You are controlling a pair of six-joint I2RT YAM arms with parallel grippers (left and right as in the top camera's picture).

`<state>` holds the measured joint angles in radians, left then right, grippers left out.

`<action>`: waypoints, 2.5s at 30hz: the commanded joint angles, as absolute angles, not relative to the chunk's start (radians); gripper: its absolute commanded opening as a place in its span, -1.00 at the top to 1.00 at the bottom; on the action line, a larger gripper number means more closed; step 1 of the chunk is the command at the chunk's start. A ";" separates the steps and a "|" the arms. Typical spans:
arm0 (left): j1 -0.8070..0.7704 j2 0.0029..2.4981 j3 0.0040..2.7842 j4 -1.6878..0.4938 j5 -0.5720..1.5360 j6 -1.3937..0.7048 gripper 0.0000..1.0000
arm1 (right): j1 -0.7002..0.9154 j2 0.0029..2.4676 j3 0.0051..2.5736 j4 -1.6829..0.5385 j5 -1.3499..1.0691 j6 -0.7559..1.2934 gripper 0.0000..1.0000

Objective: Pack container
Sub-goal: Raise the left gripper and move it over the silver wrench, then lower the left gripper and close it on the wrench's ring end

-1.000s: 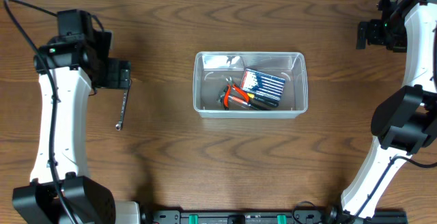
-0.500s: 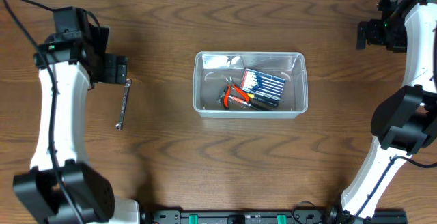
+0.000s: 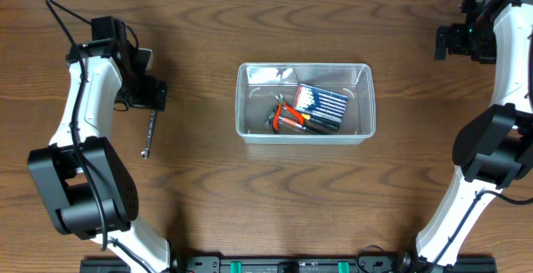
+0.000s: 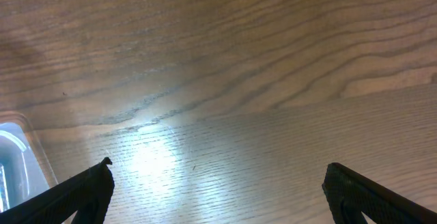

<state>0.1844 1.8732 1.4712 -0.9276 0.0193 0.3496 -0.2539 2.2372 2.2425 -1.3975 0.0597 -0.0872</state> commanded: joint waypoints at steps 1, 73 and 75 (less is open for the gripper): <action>0.212 1.911 1.472 -0.935 0.107 0.369 -0.96 | -0.249 2.213 2.239 -1.398 0.056 -0.075 -0.98; 0.241 2.096 1.468 -0.846 0.093 0.396 -0.96 | -0.249 2.213 2.239 -1.398 0.056 -0.075 -0.98; 0.241 2.097 1.468 -0.843 0.093 0.396 -0.96 | -0.249 2.213 2.239 -1.398 0.056 -0.075 -0.98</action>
<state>0.2394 2.0830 1.4712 -0.8406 0.0975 0.3786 -0.2539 2.2372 2.2425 -1.3979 0.0597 -0.0872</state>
